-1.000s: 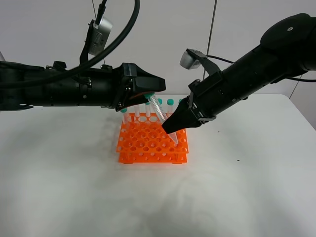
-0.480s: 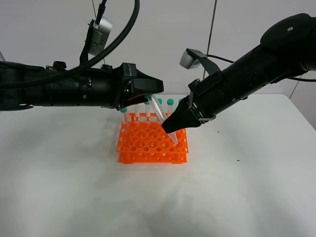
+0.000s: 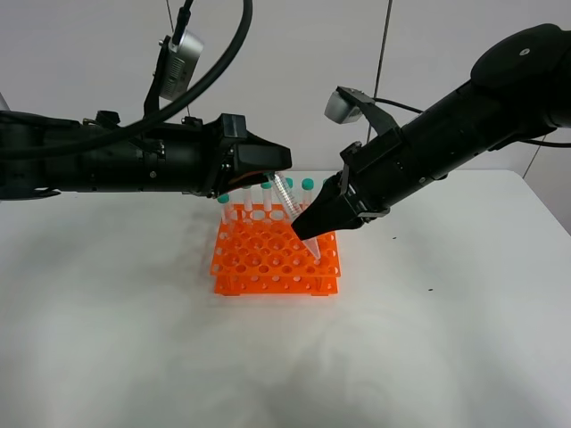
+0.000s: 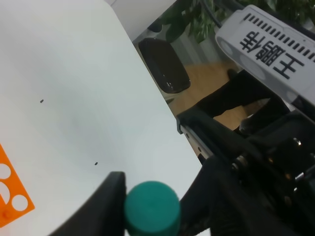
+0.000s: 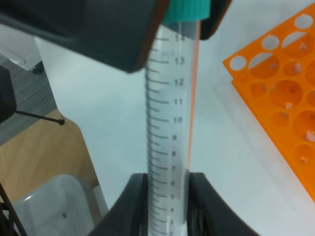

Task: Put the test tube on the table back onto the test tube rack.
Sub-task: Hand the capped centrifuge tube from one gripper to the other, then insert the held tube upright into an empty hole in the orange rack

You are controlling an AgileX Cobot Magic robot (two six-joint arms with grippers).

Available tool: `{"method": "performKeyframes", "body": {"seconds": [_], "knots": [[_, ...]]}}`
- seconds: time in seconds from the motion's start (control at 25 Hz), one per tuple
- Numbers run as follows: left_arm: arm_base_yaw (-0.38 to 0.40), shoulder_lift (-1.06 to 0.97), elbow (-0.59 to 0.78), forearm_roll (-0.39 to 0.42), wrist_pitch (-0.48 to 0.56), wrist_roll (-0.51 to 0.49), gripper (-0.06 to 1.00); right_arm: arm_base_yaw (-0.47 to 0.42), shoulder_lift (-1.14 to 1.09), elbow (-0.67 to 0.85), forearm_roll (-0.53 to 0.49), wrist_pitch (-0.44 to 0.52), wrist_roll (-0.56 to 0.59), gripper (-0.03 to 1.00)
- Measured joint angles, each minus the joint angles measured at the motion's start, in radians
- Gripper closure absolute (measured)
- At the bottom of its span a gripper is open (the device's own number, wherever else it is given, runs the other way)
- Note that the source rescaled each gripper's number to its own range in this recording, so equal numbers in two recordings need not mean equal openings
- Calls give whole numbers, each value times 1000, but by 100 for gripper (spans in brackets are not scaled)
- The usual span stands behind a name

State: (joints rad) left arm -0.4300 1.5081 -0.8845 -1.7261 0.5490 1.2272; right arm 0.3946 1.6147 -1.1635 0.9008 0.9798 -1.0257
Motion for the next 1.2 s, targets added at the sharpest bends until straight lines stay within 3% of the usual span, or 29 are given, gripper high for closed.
{"method": "performKeyframes", "body": {"seconds": [0.16,0.6,0.64,0.68,0.72,0.8,0.88,0.96,1.2], "knots": [[0,0,0,0,-5,0,94,0,0,0,2,0,-3,95],[0,0,0,0,-6,2,94,0,0,0,3,-7,-3,95],[0,0,0,-1,-7,2,94,0,0,0,4,-10,-3,91],[0,0,0,-2,-7,2,94,0,0,0,5,-21,-2,79],[0,0,0,-2,-5,2,94,0,0,0,6,-32,0,65],[0,0,0,-2,3,2,94,0,0,0,6,-45,4,28],[0,0,0,-2,4,2,94,0,0,0,7,-46,8,9],[0,0,0,-2,4,2,94,0,0,0,7,-43,18,1],[0,0,0,-2,4,2,94,0,0,-73,-81,77,162,-3]]}}
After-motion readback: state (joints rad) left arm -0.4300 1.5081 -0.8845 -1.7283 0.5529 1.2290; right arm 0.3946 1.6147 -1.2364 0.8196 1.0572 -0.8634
